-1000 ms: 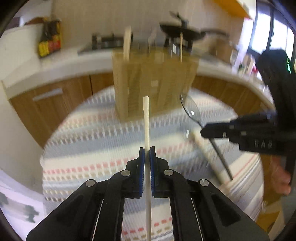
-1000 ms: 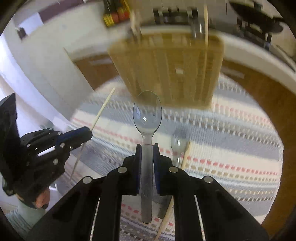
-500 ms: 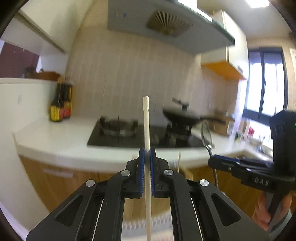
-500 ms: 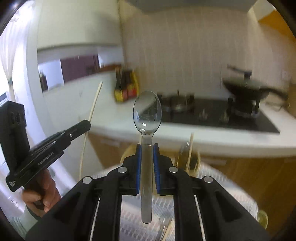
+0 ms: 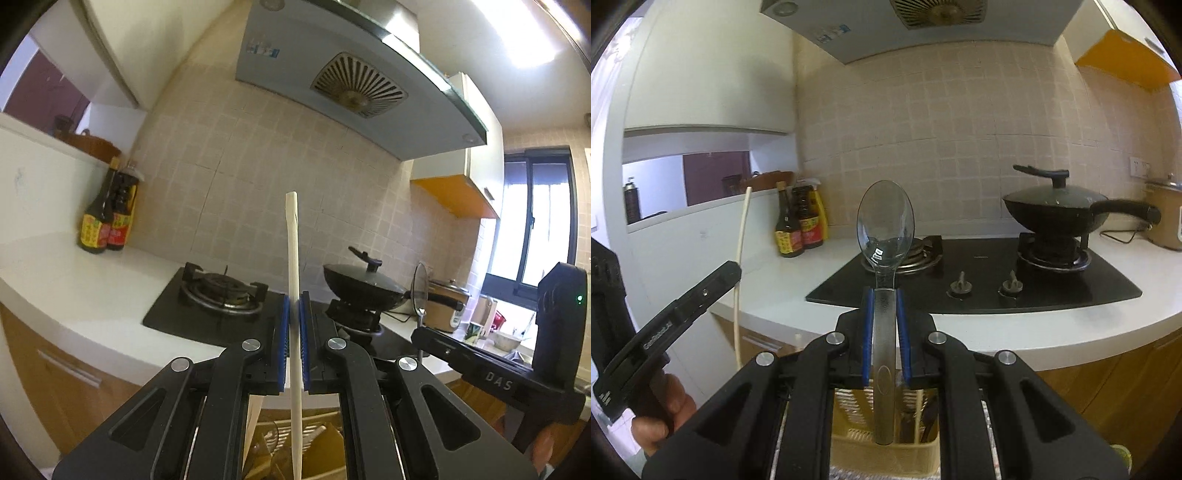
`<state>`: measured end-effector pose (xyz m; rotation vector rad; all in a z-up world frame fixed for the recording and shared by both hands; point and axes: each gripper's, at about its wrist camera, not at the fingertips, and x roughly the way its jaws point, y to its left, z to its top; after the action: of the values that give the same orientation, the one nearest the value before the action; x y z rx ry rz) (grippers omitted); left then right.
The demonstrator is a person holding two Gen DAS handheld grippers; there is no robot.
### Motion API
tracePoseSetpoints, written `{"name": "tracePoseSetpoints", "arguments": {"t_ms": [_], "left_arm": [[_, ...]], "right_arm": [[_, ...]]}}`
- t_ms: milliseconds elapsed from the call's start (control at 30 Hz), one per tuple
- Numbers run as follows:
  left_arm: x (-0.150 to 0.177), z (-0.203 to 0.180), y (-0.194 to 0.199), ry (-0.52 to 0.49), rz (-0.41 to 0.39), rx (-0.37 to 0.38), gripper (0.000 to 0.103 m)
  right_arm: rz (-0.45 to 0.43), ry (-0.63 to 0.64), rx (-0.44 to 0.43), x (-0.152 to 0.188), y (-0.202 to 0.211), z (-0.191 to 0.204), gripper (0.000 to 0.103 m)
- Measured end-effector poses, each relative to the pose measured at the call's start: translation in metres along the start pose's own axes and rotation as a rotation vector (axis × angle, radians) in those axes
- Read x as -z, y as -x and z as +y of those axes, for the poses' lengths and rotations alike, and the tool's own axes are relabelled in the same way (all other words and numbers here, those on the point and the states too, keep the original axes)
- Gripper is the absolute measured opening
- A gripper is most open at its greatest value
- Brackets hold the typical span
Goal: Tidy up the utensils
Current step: 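Lift the chopstick and spoon over the caddy and release both inside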
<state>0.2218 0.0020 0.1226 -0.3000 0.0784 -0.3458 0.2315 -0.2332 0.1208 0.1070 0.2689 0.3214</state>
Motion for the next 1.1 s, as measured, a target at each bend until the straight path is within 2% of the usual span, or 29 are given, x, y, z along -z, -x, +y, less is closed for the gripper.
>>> {"name": "tracePoseSetpoints", "arguments": {"t_ms": [167,367,667,700,733,800,867,933,1033,1100], "left_arm": [[0.016,0.013,-0.019,0.023,0.014,-0.042,0.003],[0.033,0.019,-0.028,-0.004,0.008,-0.116,0.003],[0.046,0.018,-0.024,-0.034,0.032,-0.110,0.006],[0.046,0.017,-0.022,-0.034,0.039,-0.105,0.008],[0.047,0.019,-0.019,-0.028,0.050,-0.099,0.015],[0.047,0.021,-0.012,-0.016,0.059,-0.097,0.022],[0.046,0.024,0.000,-0.007,0.070,-0.093,0.036],[0.045,0.026,0.011,-0.003,0.082,-0.089,0.043],[0.043,0.025,0.030,-0.012,0.108,-0.089,0.051],[0.043,0.023,0.042,-0.016,0.130,-0.085,0.053]], "right_arm": [[0.018,-0.039,0.000,0.014,-0.026,-0.018,0.010],[0.019,-0.052,0.017,0.031,-0.043,-0.025,0.010],[0.031,-0.041,0.016,0.046,-0.039,-0.022,0.012],[0.042,-0.046,0.007,0.048,-0.036,-0.023,0.018],[0.050,-0.051,0.002,0.048,-0.034,-0.023,0.024],[0.051,-0.064,0.006,0.052,-0.021,-0.024,0.058],[0.054,-0.068,0.007,0.055,-0.008,-0.023,0.059],[0.079,-0.080,0.009,0.060,0.005,-0.023,0.059],[0.137,-0.085,0.049,0.068,0.022,-0.022,0.059],[0.189,-0.097,0.064,0.074,0.028,-0.023,0.059]]}}
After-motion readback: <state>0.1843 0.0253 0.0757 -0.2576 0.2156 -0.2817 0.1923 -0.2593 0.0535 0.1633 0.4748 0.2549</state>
